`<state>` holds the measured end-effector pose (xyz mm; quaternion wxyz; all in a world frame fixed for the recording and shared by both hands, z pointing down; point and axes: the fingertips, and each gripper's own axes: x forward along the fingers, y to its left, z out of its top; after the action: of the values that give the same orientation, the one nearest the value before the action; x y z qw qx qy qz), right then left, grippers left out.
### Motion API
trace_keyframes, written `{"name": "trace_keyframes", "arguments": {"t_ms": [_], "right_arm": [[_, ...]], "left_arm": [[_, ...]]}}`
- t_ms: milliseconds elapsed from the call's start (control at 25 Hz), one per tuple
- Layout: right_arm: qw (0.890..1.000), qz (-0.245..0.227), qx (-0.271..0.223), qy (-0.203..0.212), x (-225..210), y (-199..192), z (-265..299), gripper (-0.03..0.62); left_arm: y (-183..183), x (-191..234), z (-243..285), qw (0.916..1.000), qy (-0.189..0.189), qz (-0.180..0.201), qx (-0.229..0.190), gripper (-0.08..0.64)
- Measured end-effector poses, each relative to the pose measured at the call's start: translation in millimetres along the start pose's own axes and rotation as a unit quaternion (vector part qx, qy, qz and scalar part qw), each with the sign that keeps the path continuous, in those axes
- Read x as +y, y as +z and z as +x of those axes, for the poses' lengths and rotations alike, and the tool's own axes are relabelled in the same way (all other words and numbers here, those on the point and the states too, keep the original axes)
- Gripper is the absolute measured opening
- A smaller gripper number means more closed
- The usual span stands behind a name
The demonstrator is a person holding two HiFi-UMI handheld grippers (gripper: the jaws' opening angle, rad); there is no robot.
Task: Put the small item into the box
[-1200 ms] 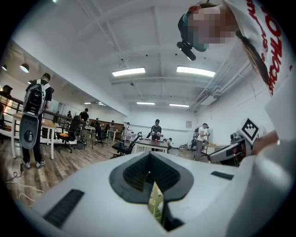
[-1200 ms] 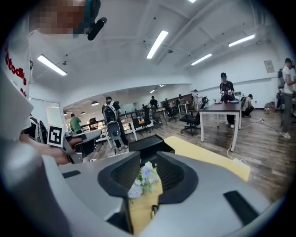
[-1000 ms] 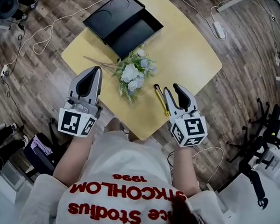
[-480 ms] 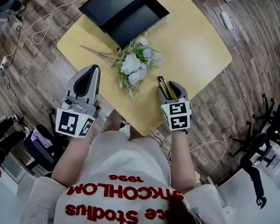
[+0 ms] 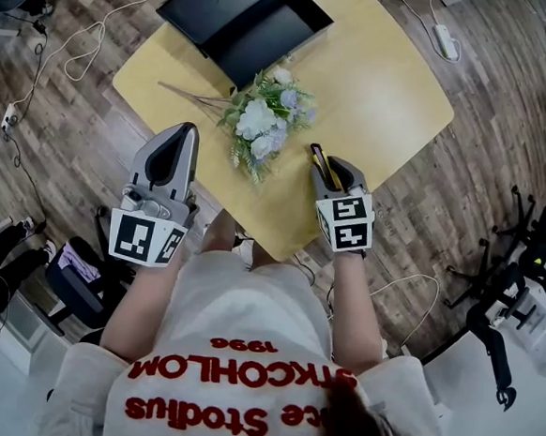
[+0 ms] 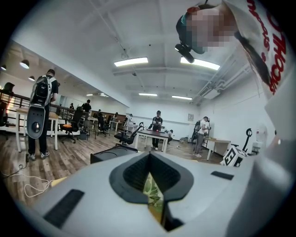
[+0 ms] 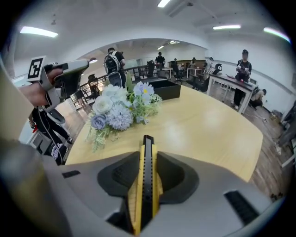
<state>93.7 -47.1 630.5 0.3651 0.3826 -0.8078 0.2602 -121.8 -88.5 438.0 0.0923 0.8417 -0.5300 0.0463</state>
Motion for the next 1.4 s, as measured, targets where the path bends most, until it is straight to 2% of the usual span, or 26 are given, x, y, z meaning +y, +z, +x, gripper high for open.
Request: {"name": "trace_keyframes", "arguments": {"t_ms": [200, 440, 560, 800, 1040, 1200, 1400], "right_arm": [[0.996, 0.034, -0.082, 0.0, -2.5, 30.7, -23.7, 0.114], [0.982, 0.052, -0.181, -0.009, -4.7, 72.7, -66.1, 0.112], [0.971, 0.062, -0.233, -0.013, -7.2, 98.4, -92.8, 0.112], [0.946, 0.052, -0.319, -0.023, -6.6, 150.4, -148.7, 0.112], [0.915, 0.048, -0.399, -0.027, -2.9, 189.0, -201.3, 0.112], [0.898, 0.038, -0.435, -0.043, 0.6, 202.6, -230.5, 0.112], [0.887, 0.02, -0.458, -0.057, 6.0, 214.0, -253.3, 0.112]], "left_arm": [[16.3, 2.4, -5.2, 0.9998, 0.006, 0.007, -0.015, 0.005], [40.0, 3.5, -9.8, 0.9991, 0.009, 0.02, -0.036, 0.005], [53.4, 3.2, -12.6, 0.9984, 0.011, 0.025, -0.048, 0.006], [83.2, 2.2, -17.1, 0.9961, 0.012, 0.038, -0.079, 0.005], [111.3, 1.0, -24.1, 0.9927, 0.015, 0.052, -0.108, 0.006], [128.8, 1.7, -28.6, 0.9901, 0.018, 0.061, -0.125, 0.006], [144.7, 3.5, -29.7, 0.9872, 0.018, 0.065, -0.145, 0.006]]}}
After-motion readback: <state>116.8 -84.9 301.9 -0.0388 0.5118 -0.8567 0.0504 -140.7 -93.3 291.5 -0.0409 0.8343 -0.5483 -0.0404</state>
